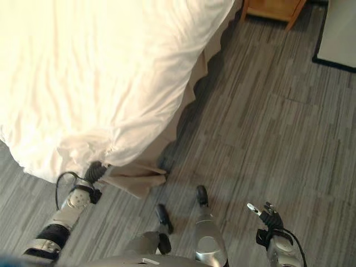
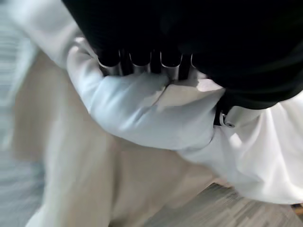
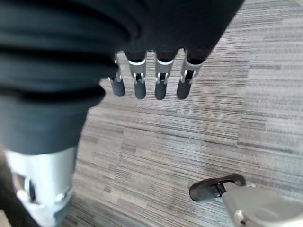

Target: Making the bed.

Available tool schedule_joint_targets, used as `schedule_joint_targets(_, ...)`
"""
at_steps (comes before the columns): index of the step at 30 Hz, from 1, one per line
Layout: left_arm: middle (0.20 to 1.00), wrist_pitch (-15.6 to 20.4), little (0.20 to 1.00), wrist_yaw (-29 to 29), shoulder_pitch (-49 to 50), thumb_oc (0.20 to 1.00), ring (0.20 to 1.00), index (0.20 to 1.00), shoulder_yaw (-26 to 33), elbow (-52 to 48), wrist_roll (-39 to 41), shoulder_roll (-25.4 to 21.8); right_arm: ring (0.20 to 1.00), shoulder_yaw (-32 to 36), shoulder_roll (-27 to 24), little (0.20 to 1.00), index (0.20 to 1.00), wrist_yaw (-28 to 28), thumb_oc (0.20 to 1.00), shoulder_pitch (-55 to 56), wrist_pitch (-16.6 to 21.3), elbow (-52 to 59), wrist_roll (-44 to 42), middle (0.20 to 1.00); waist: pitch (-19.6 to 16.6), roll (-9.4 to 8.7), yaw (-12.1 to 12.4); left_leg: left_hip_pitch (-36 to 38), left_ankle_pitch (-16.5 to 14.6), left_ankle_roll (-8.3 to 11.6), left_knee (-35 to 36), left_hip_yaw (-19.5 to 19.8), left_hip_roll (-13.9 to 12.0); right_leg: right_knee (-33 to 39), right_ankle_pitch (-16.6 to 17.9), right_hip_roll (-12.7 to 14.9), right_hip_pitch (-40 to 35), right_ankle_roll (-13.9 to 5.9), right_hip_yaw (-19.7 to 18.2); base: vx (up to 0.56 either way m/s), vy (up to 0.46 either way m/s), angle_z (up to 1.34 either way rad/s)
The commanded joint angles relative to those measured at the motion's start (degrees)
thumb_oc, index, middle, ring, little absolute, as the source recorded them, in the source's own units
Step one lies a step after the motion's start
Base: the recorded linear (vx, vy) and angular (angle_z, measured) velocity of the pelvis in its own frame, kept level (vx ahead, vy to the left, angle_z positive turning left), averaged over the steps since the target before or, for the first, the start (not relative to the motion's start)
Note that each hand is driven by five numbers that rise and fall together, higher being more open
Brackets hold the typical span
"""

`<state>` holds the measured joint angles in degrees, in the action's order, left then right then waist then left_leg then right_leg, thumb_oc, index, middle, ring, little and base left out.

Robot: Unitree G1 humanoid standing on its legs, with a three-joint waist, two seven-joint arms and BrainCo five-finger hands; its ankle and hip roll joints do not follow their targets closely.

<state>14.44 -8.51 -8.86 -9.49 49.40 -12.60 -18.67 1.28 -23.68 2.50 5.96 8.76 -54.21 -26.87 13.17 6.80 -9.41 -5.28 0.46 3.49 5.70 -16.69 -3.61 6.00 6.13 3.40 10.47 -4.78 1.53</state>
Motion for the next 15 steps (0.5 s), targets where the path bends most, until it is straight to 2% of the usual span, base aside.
schedule_joint_targets(1, 0.2, -9.3, 0.2, 7.2, 12.4, 0.2, 0.2, 0.2, -9.2, 14.8, -4.9, 2.3, 1.0, -0.6, 1.9, 1.0, 1.0, -0.3, 1.0, -0.3, -0.4, -0.3, 2.4, 1.0, 1.6, -4.82, 1.0, 2.0, 0.9, 0.41, -0.7, 5.2, 0.7, -3.8, 0.3, 3.8, -1.0, -4.01, 2.4, 0.01, -0.061, 0.23)
schedule_joint_targets(2, 0.2, -9.2, 0.2, 7.1, 12.4, 0.2, 0.2, 0.2, -9.2, 14.8, -4.9, 2.3, 1.0, -0.6, 1.9, 1.0, 1.0, -0.3, 1.0, -0.4, -0.4, -0.3, 2.4, 1.0, 1.8, -4.82, 1.0, 2.1, 0.9, 0.42, -0.7, 5.2, 0.7, -3.7, 0.3, 3.8, -1.2, -4.01, 2.4, 0.01, -0.071, 0.27)
schedule_joint_targets(3, 1.0, -9.3, 1.0, 6.5, 12.6, 1.0, 1.0, 1.0, -7.9, 16.7, -3.8, 2.8, 1.0, -1.1, 2.2, 1.0, 1.0, -0.8, 1.0, -0.2, -0.8, -2.5, 3.2, 1.0, 0.1, -4.98, 1.7, 3.4, 0.8, 0.36, -0.7, 5.7, 0.7, -3.8, -0.2, 3.8, -3.0, -3.78, 3.1, 0.02, -0.047, 0.29)
schedule_joint_targets(6, 1.0, -9.2, 1.0, 6.0, 12.6, 1.0, 1.0, 1.0, -5.9, 16.9, -1.2, 2.4, 1.0, -1.2, 2.2, 1.0, 1.0, -1.2, 1.0, -0.5, -1.4, -4.5, 3.6, 1.0, -1.4, -5.09, 2.1, 4.4, 0.9, 0.33, -0.7, 6.5, 0.8, -3.8, -0.8, 3.7, -4.7, -3.62, 3.8, 0.03, -0.045, 0.25)
schedule_joint_targets(7, 1.0, -8.7, 1.0, 6.9, 12.2, 1.0, 1.0, 1.0, -5.3, 17.0, 0.6, 1.9, 1.0, -1.1, 1.6, 1.0, 1.0, -1.3, 1.0, -1.4, -2.0, -7.1, 4.5, 1.0, -3.0, -4.9, 2.8, 5.0, 0.9, 0.36, -0.7, 7.1, 0.9, -3.9, -1.2, 3.8, -5.8, -3.59, 4.5, 0.01, -0.016, 0.13)
schedule_joint_targets(10, 1.0, -8.8, 1.0, 6.7, 11.1, 1.0, 1.0, 1.0, -4.4, 16.3, 2.6, 0.8, 1.0, -1.2, 1.1, 1.0, 1.0, -2.0, 1.0, -2.8, -3.1, -11.1, 6.3, 1.0, -4.3, -4.78, 3.5, 6.1, 0.9, 0.33, -0.7, 8.9, 1.1, -4.0, -2.0, 4.0, -8.2, -3.3, 6.3, 0.01, -0.04, 0.27)
schedule_joint_targets(15, 1.0, -9.0, 1.0, 8.7, 12.3, 1.0, 1.0, 1.0, -3.5, 15.7, 3.5, -1.1, 1.0, -1.5, -0.8, 1.0, 1.0, -2.9, 1.0, -3.7, -3.8, -11.5, 8.4, 1.0, -5.6, -4.44, 4.7, 7.2, 1.2, 0.15, -0.7, 11.1, 1.3, -4.9, -3.2, 4.1, -10.3, -3.05, 8.3, 0.02, -0.027, 0.39)
